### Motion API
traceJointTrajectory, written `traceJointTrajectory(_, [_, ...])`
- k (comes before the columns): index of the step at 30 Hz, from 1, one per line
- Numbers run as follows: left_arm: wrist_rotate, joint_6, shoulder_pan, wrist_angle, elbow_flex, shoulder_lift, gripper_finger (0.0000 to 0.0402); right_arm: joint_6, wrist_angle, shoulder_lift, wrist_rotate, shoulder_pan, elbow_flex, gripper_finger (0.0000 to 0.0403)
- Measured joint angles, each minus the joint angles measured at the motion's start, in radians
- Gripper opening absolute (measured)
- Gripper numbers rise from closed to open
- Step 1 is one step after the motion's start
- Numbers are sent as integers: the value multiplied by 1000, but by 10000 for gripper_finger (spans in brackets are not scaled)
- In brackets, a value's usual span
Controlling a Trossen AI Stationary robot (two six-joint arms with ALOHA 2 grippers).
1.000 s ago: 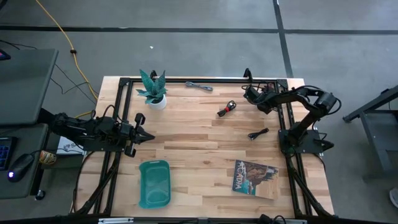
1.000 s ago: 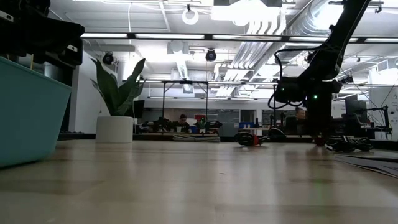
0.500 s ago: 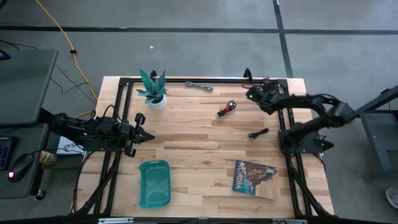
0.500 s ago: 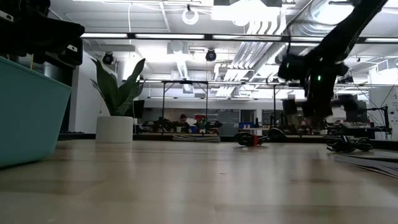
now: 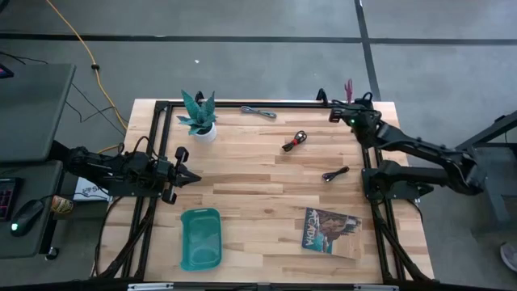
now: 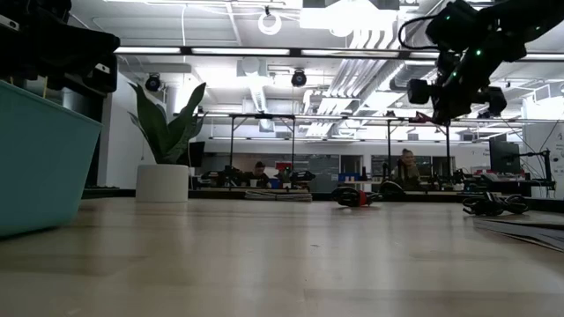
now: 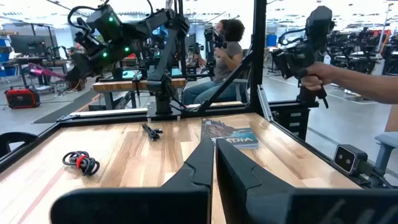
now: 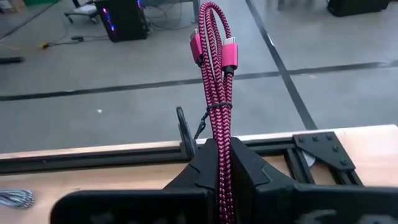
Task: Pick and place USB-C Cables
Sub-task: Put the pink USB cable into the green bin
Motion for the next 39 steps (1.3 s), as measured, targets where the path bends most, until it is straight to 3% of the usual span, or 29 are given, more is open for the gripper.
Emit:
traceJointTrajectory(4, [0,0,0,0,0,0,1,-34,0,-1,-14,0,0,5])
traceJointTrajectory(9, [0,0,0,0,0,0,1,-142,48,0,-129,52,0,5])
traceJointTrajectory(17, [0,0,0,0,0,0,1,-280,134,-1,-324,282,1,5])
traceJointTrajectory(22, [0,0,0,0,0,0,1,-303,162,-1,-384,474,1,5])
traceJointTrajectory(32, [0,0,0,0,0,0,1,-392,341,-8,-382,845,-40,5])
traceJointTrajectory(39, [0,0,0,0,0,0,1,-446,635,-24,-288,967,-187,5])
